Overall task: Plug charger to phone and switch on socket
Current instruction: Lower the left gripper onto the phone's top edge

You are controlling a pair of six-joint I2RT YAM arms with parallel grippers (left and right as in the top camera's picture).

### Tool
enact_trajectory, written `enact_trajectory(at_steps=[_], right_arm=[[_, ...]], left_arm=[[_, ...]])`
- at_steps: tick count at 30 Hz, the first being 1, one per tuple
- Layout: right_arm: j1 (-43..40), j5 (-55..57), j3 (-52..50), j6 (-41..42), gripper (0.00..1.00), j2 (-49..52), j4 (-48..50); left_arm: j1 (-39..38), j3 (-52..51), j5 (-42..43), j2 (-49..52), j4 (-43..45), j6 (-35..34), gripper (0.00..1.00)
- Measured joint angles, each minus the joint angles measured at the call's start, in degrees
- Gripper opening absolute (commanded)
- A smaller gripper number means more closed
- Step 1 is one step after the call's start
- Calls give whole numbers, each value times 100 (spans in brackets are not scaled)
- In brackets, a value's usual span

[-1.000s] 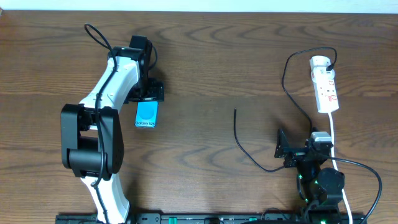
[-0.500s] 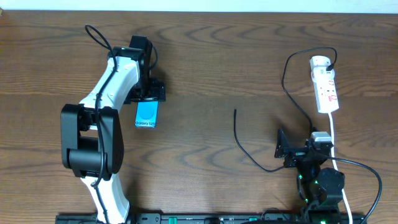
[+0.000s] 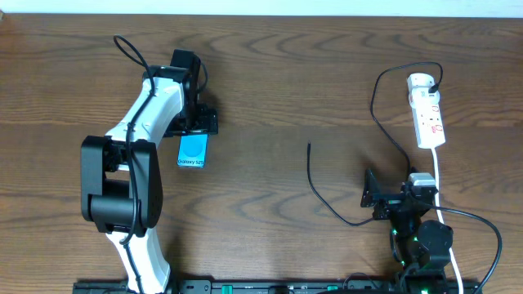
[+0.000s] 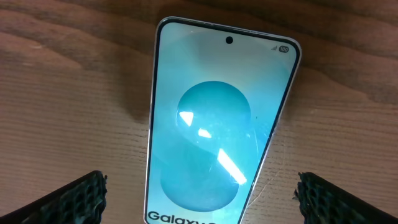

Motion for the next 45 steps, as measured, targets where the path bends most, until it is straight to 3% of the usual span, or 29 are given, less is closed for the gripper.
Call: enact_trajectory(at_steps=[45], right_arm=[[0, 0, 0, 0, 99, 0, 0]], left_arm=[[0, -820, 11, 0, 1150, 131, 98]])
